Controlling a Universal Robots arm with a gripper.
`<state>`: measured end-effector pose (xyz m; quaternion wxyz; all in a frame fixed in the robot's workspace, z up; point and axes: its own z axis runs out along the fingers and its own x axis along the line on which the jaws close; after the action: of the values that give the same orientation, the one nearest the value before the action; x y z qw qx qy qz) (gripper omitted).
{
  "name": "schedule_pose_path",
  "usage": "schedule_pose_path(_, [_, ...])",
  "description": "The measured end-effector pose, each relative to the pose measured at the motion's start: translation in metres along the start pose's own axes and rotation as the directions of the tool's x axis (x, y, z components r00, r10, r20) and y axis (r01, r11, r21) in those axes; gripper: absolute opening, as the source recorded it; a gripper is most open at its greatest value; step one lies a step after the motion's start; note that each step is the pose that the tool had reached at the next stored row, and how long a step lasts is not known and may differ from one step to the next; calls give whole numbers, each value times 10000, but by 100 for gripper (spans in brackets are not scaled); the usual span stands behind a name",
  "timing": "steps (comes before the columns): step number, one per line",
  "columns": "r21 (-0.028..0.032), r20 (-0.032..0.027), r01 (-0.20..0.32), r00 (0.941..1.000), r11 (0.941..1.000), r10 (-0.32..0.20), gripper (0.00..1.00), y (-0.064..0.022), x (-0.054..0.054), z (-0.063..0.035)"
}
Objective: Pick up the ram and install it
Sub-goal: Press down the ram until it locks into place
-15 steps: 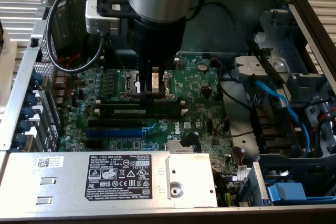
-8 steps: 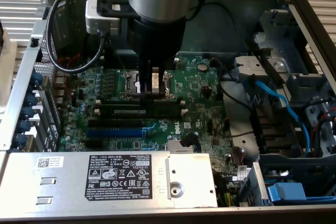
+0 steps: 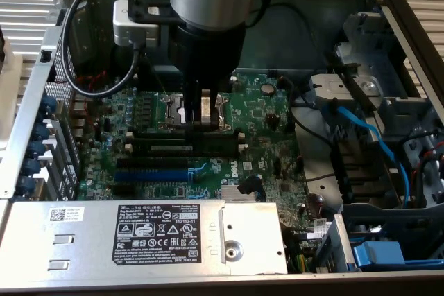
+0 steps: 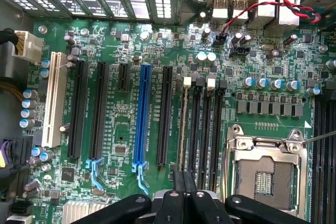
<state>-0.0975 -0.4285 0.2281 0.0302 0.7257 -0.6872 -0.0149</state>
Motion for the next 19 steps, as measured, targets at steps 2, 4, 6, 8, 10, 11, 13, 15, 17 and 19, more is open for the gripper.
schedule_pose_path(2, [0, -4, 23, 10000, 10000, -23, 10, 0, 0, 1])
schedule_pose_path(4, [1, -5, 47, 10000, 10000, -47, 10, 0, 0, 1])
schedule_pose_path(6, [3, -6, 78, 10000, 10000, -78, 10, 0, -1, 2])
schedule_pose_path(8, [4, -8, 112, 9999, 9999, -112, 10, 1, -2, 2])
schedule_pose_path(10, [4, -10, 145, 9999, 9999, -145, 10, 1, -3, 2])
schedule_pose_path(11, [4, -12, 161, 9999, 9999, -161, 10, 2, -4, 2])
schedule_pose_path(13, [7, -11, 194, 9998, 9998, -194, 10, 1, -9, 3])
schedule_pose_path(15, [6, -16, 234, 9997, 9997, -234, 10, 2, -11, 4])
schedule_pose_path(17, [6, -20, 274, 9996, 9996, -274, 10, 3, -12, 4])
schedule_pose_path(19, [7, -22, 312, 9995, 9995, -312, 10, 3, -13, 5])
